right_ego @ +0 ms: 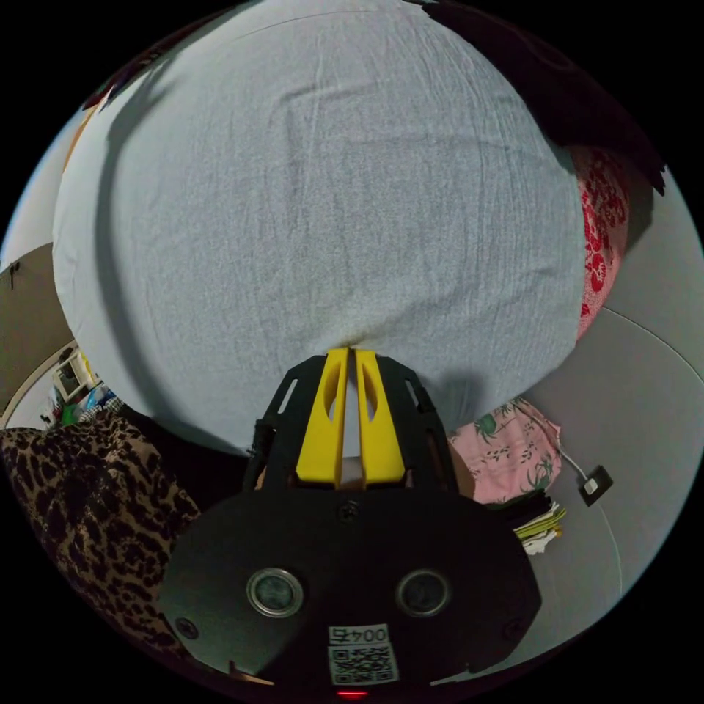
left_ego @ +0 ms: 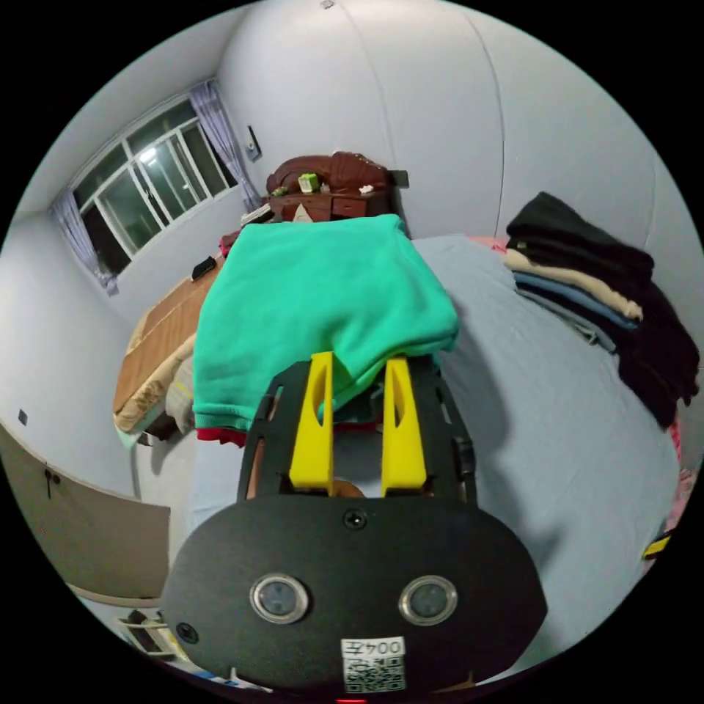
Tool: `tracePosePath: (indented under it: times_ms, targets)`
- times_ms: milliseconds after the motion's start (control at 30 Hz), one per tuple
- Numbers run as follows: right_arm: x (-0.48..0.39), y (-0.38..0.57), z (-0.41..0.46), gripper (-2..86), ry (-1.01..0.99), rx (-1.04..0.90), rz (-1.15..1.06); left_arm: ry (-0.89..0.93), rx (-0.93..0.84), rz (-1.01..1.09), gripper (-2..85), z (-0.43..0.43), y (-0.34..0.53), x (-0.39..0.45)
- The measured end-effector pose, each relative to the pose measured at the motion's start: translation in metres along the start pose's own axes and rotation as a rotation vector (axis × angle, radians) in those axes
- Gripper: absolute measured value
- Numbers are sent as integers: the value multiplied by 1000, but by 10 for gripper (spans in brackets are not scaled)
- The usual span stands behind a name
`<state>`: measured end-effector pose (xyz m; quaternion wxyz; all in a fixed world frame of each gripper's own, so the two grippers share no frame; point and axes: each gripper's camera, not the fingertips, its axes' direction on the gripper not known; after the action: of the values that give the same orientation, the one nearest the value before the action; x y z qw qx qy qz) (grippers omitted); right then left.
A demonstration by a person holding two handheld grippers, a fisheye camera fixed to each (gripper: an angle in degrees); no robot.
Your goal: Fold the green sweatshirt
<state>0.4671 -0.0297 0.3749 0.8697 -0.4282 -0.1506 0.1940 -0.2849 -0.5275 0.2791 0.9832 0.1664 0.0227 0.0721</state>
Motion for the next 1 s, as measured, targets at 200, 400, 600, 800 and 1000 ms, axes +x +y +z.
tracePosePath:
  times_ms: [200,400,600,800,1000]
  targets:
    - [16,-15,-13,17,-97,7,11,245,256,-168,27,-79,-17,-69]
    - [34,-23,-19,6,-176,0,-23,428,557,-92,18,-236,-3,-107]
    - [48,-20,-20,-3,-205,23,-96,630,691,75,20,-383,-11,-59]
    - [64,2,-17,4,-233,129,-125,687,432,73,31,-338,-35,40]
    - [113,53,1,78,-517,301,-9,693,47,-32,79,-191,22,101]
